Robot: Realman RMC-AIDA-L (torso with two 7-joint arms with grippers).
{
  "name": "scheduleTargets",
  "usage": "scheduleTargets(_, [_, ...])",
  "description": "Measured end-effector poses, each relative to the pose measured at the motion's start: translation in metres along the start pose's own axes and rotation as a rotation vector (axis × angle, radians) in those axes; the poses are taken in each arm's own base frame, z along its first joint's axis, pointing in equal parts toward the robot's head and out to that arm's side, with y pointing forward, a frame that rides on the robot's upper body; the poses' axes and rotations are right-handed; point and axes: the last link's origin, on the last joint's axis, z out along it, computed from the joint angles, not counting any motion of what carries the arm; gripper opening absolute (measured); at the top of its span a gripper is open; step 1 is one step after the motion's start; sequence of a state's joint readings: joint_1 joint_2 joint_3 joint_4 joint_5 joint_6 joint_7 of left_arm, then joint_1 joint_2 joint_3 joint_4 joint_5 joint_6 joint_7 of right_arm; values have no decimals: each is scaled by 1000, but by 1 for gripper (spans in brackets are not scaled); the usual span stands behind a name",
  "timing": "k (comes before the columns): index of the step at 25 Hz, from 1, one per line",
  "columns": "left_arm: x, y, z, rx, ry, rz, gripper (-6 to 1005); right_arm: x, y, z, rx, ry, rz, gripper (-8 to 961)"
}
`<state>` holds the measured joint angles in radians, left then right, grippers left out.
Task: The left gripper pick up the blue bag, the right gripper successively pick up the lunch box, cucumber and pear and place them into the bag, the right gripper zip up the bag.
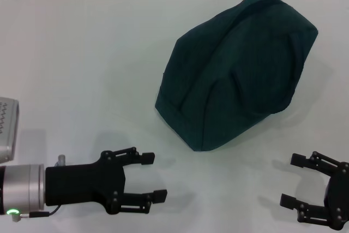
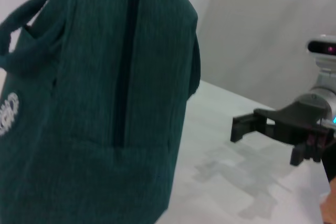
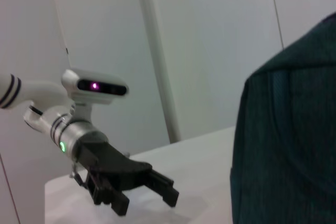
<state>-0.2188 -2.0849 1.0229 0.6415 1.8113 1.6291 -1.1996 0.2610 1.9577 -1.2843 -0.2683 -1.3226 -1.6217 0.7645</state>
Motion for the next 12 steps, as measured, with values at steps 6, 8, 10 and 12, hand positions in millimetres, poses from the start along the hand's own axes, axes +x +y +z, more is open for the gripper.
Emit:
scheduleTargets(6, [5, -2, -4, 18, 40, 6, 879, 2, -2, -3, 14, 12, 4, 859])
scheduleTargets(8, [7, -2, -5, 17, 49, 8, 879, 2, -2, -3, 16, 15, 5, 859])
scheduleTargets(10, [8, -2, -5, 15, 51, 9, 879, 2, -2, -3, 16, 15, 4, 859])
scheduleTargets(12, [8, -2, -5, 14, 52, 10, 879, 3, -2, -3, 16, 15, 5, 859])
